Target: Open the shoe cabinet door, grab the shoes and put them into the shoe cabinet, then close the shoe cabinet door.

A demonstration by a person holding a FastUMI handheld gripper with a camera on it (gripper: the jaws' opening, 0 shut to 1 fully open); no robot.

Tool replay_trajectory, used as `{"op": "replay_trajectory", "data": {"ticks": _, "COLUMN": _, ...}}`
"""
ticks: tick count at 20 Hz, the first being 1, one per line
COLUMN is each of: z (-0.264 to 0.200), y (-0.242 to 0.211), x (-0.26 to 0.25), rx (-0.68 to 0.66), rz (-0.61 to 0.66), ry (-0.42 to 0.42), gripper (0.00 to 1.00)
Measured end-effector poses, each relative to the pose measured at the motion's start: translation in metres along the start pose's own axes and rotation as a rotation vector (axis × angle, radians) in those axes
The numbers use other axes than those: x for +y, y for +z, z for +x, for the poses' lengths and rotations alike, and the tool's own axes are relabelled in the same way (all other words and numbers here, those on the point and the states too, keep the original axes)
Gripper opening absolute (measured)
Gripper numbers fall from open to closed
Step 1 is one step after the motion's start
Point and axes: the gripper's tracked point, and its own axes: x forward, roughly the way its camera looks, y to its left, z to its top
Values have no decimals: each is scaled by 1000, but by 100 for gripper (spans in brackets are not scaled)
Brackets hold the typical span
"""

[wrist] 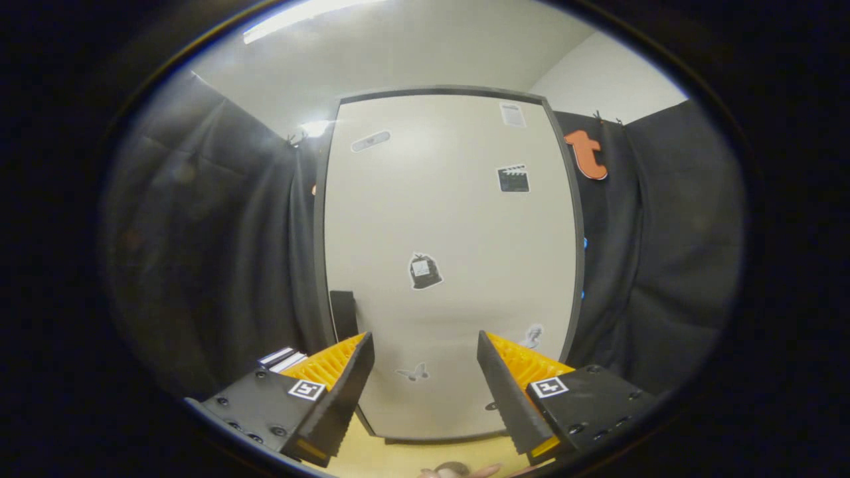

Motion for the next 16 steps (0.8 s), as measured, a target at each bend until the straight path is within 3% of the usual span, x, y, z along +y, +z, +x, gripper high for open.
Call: {"op": "replay_trajectory", "data": {"ticks": 16, "z": 75, "y": -27, "x": 84, "rx": 10, "rz": 42, "ry": 49, "gripper": 96}}
